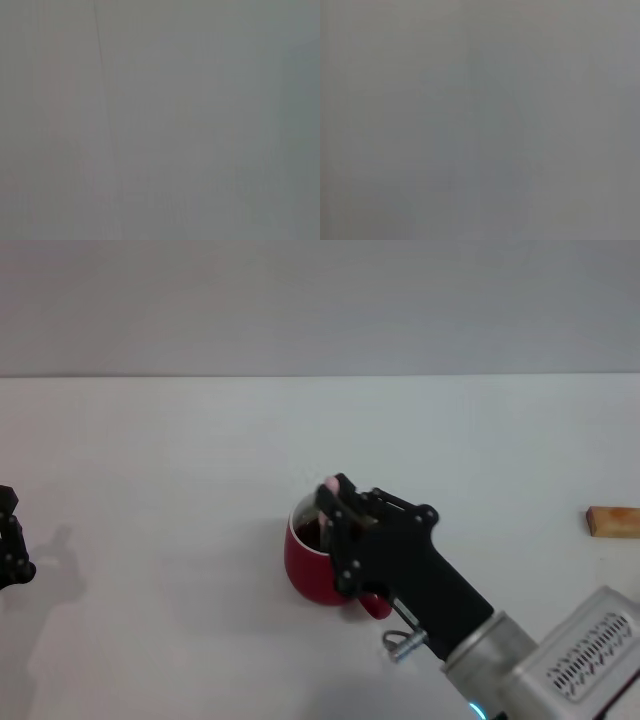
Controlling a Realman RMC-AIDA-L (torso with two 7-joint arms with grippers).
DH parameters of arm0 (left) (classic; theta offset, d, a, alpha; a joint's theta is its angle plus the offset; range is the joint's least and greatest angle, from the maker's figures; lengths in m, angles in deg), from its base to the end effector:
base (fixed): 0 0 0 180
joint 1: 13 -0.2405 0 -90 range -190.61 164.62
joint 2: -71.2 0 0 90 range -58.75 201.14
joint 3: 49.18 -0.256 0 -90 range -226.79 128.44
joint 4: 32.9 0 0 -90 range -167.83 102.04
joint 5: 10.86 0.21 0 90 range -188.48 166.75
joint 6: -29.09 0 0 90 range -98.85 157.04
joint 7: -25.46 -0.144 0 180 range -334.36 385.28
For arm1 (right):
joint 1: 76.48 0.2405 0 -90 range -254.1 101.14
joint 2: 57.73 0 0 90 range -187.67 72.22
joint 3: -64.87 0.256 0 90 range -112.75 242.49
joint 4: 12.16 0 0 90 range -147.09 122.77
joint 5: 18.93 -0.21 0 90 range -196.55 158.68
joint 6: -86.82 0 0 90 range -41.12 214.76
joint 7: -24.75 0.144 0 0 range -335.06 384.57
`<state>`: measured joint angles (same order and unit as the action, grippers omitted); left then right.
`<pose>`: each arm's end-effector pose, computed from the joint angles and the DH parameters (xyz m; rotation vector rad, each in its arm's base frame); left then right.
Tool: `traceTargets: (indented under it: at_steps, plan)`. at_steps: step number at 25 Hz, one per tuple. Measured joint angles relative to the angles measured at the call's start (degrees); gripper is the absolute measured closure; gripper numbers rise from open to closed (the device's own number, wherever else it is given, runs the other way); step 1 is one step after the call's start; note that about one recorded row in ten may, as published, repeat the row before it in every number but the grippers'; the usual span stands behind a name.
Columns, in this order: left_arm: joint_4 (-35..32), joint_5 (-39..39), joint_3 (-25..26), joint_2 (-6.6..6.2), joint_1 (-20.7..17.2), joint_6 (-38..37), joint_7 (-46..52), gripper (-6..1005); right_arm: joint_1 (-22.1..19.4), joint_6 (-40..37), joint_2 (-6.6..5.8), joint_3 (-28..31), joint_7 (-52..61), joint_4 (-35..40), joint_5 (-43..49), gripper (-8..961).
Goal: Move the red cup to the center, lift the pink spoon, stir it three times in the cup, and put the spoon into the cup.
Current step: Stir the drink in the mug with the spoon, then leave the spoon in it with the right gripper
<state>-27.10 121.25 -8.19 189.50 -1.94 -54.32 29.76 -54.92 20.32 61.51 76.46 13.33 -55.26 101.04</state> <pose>-0.3682 0.2327 -0.0005 -1.6043 -0.3917 -0.6198 0.1791 0.2411 -0.1352 -2.0706 0.3874 1.0390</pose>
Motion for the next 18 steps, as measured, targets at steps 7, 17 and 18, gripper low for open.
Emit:
traceTargets:
  at_steps: [7, 17, 18]
  plan:
    - [0.0, 0.07, 0.05, 0.0, 0.01, 0.0, 0.0, 1001, 3.29, 1.91, 0.13, 0.65, 0.02, 1.07, -0.05, 888]
    - [0.08, 0.17, -0.2, 0.05, -0.25, -0.14, 0.0, 1001, 3.69, 3.22, 0.12, 3.34, 0.13, 3.58, -0.49, 889]
    - [0.09, 0.22, -0.23, 0.06, -0.3, -0.19, 0.0, 1001, 3.69, 3.22, 0.12, 3.34, 0.13, 3.58, -0.49, 889]
